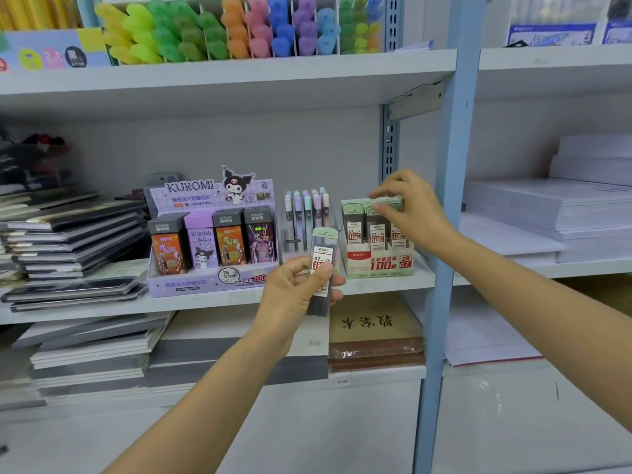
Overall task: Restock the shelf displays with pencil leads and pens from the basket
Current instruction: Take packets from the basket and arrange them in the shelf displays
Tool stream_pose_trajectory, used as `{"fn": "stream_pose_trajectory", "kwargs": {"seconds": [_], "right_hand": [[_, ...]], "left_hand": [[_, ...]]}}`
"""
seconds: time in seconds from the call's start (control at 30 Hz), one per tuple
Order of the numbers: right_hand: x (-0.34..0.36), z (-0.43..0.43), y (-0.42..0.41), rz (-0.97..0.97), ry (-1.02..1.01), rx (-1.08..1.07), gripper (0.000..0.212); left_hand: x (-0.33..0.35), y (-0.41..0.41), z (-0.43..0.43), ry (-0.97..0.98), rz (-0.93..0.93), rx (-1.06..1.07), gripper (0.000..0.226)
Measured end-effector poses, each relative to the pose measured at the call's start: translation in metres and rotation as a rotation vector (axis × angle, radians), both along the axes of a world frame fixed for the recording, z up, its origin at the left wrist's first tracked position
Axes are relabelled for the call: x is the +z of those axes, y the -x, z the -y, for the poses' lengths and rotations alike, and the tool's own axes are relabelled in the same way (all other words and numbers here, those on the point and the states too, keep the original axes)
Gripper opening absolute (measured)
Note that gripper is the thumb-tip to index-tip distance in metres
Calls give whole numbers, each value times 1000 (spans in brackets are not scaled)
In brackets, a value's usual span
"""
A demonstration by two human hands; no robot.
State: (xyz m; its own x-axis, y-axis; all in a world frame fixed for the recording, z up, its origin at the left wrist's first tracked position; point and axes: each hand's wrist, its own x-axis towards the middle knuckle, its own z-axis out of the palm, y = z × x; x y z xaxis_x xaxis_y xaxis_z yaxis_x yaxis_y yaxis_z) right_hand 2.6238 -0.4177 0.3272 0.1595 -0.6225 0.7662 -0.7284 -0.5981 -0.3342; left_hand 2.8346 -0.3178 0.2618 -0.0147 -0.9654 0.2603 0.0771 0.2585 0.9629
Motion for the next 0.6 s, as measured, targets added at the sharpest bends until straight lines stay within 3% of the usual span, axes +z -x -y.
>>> {"fn": "stream_pose_trajectory", "kwargs": {"seconds": [0.1, 0.2, 0.27, 0.33, 0.5, 0.6], "right_hand": [[5, -28, -9, 171, -167, 247, 26], [-1, -49, -16, 117, -372, 423, 36], [-4, -51, -12, 65, -377, 434, 27], [2, -48, -1, 159, -342, 444, 21], [21, -31, 40, 427, -83, 308, 16], [20, -24, 42, 400, -36, 259, 16]], "left_hand": [[3, 11, 2, 12, 5, -9, 18], [6, 26, 4, 44, 38, -35, 18], [8, 35, 6, 92, 88, -47, 15], [7, 40, 9, 187, 187, 14, 14], [0, 35, 24, 712, 910, 460, 35], [-7, 36, 33, 759, 1276, 469, 62]]}}
